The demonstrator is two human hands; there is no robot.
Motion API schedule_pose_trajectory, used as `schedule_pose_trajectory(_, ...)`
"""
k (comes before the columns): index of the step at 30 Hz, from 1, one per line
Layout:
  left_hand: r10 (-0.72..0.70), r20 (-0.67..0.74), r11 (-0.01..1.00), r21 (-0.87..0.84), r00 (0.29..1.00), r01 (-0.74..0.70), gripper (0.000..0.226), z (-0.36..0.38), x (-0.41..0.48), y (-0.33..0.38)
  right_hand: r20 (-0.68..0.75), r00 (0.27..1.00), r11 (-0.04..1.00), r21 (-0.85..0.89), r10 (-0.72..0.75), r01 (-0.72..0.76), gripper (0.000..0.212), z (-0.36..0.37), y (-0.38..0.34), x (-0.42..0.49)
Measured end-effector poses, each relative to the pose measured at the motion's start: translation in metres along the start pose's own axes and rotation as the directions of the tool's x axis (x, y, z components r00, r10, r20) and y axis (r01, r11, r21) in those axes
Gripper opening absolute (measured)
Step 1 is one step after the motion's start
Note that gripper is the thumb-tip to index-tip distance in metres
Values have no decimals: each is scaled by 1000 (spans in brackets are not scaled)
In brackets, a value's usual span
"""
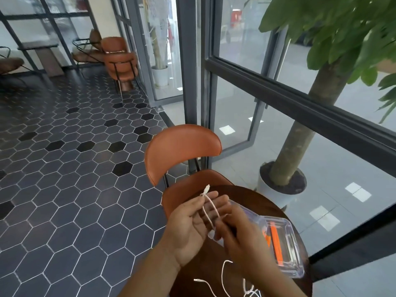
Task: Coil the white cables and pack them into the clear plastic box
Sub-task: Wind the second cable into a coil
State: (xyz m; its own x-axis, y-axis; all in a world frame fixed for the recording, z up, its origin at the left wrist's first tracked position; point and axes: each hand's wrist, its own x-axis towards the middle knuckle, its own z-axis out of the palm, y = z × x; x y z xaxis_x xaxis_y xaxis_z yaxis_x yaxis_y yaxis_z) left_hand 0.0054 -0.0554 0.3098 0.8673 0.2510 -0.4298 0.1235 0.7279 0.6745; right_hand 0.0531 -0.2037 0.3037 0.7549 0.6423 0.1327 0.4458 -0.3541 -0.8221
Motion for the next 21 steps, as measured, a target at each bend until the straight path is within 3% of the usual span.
schedule_pose_trajectory(4, 33, 18, 969, -245, 999, -28, 37, 4, 2, 9, 113, 993, 997, 59, 33, -40, 4, 16, 24, -17)
schedule_pose_trajectory(7, 41, 54, 970, -240, 998, -27, 35, 1, -1, 14, 334, 930, 975, 104, 153, -198, 15, 11, 46, -14)
schedule_pose_trajectory(9, 18, 89, 985, -175, 996, -2, 34, -1, -5, 12, 427, 882, 970, 47, 197, -239, 21, 1, 61, -5)
schedule_pose_trajectory(13, -49, 229, 996, 82, 972, 31, 36, -9, -10, 9, 503, 841, 972, -209, 198, -104, 12, -30, 69, 30)
schedule_pose_trajectory(16, -192, 320, 899, 436, 928, 36, 35, -11, -14, 9, 485, 866, 957, -290, 125, 24, 8, -54, 45, 64)
schedule_pose_trajectory(18, -252, 259, 784, 619, 933, 40, 35, -11, -15, 7, 455, 886, 970, -242, 93, 23, 13, -62, 20, 79)
schedule_pose_trajectory(21, -186, 124, 644, 764, 975, 25, 34, -6, -13, 5, 425, 905, 952, -283, 18, 114, 17, -61, -13, 86)
